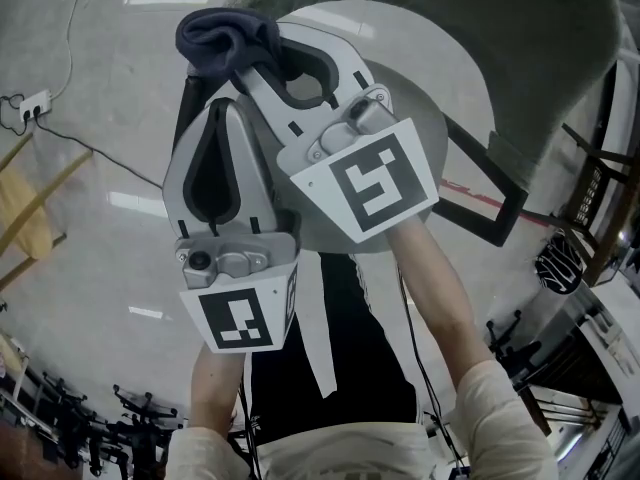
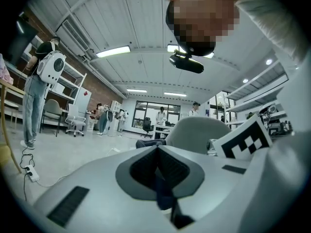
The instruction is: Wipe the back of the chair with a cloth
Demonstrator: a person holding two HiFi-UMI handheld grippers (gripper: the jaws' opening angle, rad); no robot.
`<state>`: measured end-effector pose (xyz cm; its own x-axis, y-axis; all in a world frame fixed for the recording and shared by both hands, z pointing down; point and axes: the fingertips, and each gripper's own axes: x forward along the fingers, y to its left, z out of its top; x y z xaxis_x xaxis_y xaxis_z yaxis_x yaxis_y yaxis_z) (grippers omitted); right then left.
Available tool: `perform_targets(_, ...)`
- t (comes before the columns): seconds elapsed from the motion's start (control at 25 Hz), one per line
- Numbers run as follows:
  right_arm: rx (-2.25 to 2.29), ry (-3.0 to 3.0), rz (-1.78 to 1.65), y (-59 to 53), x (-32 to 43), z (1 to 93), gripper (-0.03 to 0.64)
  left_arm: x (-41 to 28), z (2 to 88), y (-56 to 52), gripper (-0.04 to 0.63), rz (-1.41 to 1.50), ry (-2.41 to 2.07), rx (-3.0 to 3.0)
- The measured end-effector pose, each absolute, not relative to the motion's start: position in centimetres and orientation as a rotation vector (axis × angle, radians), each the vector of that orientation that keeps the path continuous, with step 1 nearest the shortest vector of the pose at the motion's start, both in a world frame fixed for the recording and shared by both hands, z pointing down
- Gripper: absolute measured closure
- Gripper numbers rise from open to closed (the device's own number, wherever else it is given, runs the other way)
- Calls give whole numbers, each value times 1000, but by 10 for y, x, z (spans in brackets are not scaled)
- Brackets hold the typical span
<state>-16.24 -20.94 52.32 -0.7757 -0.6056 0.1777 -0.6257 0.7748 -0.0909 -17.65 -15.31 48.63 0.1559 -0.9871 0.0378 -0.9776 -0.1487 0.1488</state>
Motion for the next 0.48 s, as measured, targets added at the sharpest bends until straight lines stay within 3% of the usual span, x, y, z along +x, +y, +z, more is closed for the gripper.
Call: perform_targets(0.48, 1328, -2682, 202, -260, -110, 525, 558, -169, 487, -166, 580, -96, -1928, 2286)
